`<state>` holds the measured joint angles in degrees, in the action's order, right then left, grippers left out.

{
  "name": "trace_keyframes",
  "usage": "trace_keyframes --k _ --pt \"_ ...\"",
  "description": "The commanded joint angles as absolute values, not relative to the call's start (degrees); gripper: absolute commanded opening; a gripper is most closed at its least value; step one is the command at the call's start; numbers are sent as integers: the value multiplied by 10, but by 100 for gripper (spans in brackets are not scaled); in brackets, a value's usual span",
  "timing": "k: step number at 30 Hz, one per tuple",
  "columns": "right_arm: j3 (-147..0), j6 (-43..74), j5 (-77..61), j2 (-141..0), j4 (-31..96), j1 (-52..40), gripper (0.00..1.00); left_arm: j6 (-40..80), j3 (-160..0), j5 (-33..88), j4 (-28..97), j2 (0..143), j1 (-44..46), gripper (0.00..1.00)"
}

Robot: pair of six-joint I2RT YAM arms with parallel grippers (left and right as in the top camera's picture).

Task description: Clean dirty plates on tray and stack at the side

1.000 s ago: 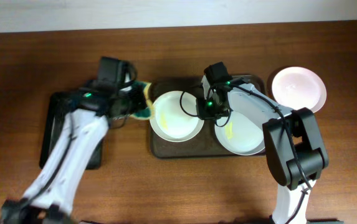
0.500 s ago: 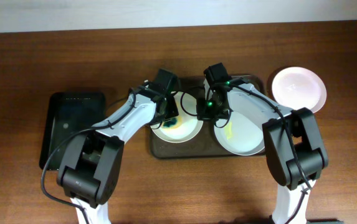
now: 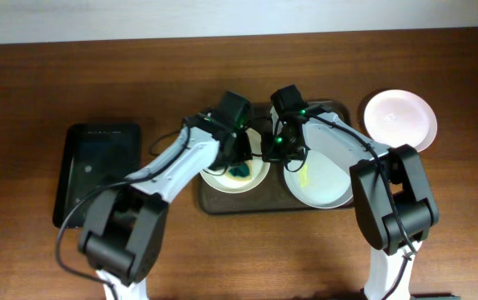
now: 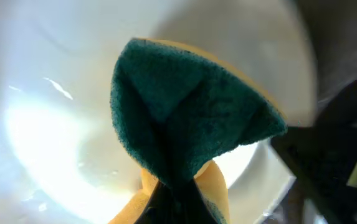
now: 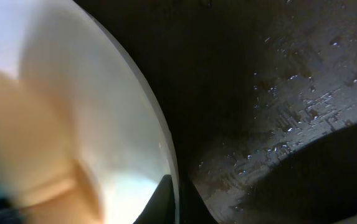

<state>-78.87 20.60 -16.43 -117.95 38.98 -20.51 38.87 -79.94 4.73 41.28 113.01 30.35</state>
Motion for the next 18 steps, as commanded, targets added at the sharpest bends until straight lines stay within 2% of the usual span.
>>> trace_keyframes --k 1,2,4,7,11,14,15,18 --pt "-787 203 -128 -1197 395 -206 4 392 -803 28 433 1174 298 0" --pt "-787 203 -128 -1197 395 -206 4 392 -803 -53 463 1174 291 0" --pt "-787 203 -128 -1197 395 -205 4 392 -803 -112 503 1173 260 0" --pt "-787 200 -128 -1196 394 -206 4 392 -804 -114 521 1132 198 0" --pt "-841 184 -136 -1172 447 -206 4 392 -804 -109 519 971 190 0" --pt "-930 161 -79 -1148 550 -206 4 392 -804 -88 535 867 189 0" --pt "-999 157 2 -1138 638 -214 4 392 -804 -89 562 830 179 0" --pt "-1128 135 197 -1137 791 -270 4 392 -804 -140 636 795 140 0"
